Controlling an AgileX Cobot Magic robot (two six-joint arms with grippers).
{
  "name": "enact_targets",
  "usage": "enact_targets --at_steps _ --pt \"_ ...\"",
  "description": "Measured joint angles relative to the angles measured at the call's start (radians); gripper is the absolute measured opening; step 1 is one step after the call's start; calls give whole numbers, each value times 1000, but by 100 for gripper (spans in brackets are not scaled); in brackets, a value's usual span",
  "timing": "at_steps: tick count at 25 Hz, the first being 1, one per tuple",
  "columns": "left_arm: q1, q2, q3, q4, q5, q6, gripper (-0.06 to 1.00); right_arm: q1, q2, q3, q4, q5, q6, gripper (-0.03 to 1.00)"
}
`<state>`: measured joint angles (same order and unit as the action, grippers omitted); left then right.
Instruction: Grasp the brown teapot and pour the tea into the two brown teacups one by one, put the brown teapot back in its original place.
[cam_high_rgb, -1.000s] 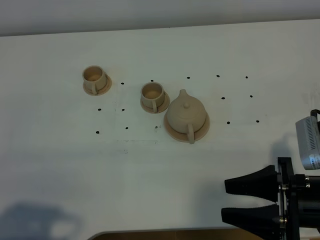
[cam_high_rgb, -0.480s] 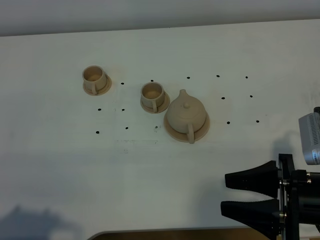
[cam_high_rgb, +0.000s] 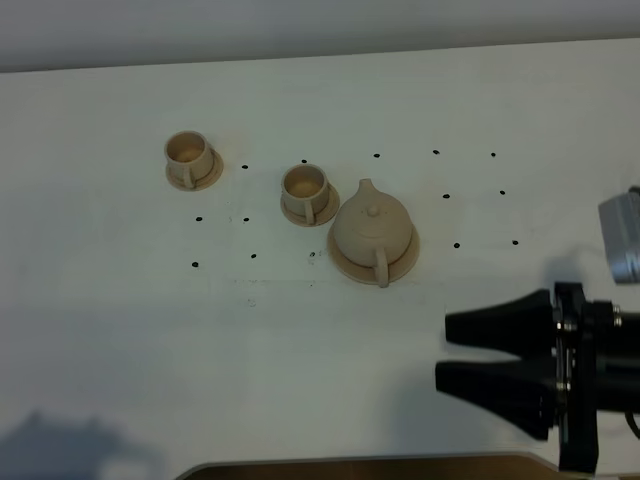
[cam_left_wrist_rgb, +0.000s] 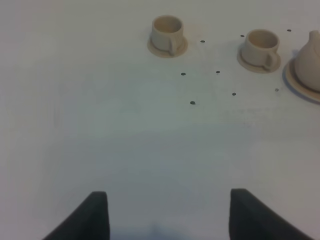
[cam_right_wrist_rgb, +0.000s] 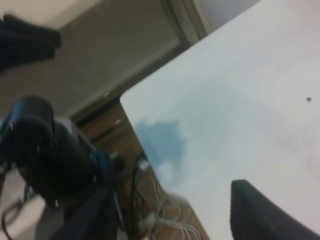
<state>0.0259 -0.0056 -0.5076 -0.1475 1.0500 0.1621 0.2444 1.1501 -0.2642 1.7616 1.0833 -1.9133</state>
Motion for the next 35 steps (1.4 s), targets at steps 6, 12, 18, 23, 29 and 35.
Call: enact_targets --at_steps 6,12,18,23,29,35 --pt "0 0 0 0 0 0 54 0 0 -149 -41 -128 189 49" --pt "0 0 0 0 0 0 54 0 3 -312 -287 -274 555 49" --pt "0 0 0 0 0 0 54 0 65 -451 -570 -369 911 49" --pt "0 0 0 0 0 0 54 15 205 -561 -739 -371 1140 49" --pt "0 0 0 0 0 -1 54 146 341 -699 -1035 -369 1452 49" --pt "0 0 0 0 0 -1 54 292 441 -810 -1361 -364 1840 47"
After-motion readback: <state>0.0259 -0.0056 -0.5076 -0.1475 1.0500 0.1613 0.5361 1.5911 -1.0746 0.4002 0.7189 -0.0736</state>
